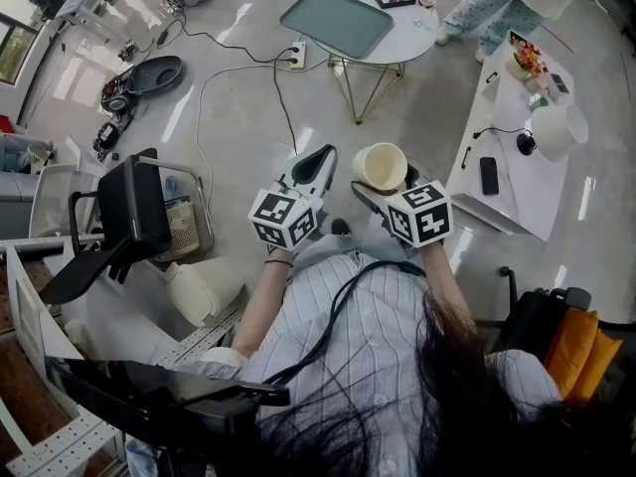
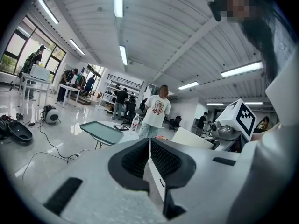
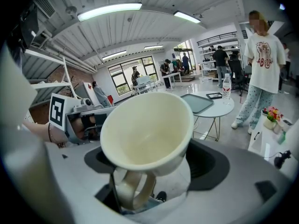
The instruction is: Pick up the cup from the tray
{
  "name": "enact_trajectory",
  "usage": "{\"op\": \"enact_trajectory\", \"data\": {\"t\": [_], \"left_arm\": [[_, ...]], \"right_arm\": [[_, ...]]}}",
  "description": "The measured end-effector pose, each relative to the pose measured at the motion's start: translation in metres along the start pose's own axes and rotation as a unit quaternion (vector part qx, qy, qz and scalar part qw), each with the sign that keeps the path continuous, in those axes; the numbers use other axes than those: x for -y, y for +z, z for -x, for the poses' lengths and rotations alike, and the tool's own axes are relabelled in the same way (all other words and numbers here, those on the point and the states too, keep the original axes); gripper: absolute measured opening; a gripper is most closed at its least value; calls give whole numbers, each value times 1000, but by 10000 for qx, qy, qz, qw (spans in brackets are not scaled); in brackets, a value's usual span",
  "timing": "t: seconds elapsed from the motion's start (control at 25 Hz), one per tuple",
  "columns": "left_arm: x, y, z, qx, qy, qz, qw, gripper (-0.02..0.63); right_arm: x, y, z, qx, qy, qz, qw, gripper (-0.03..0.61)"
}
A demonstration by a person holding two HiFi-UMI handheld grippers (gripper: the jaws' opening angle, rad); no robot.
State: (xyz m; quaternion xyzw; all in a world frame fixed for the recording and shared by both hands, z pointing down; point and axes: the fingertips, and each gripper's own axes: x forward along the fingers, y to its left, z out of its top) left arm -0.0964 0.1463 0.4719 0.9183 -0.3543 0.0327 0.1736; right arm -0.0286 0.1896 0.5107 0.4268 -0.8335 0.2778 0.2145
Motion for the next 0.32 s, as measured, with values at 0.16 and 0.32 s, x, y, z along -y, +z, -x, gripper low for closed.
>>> {"op": "enact_trajectory", "data": {"t": [0.16,0.32], "left_arm": [[0,0,0,-9,-39,-17,10000,15],[-1,1,0,-19,-38,-5,10000,15]], "right_arm": [[-1,1,0,9,-17,-28,10000,414],[-1,0,0,-14,-24,-31,10000,414]]}}
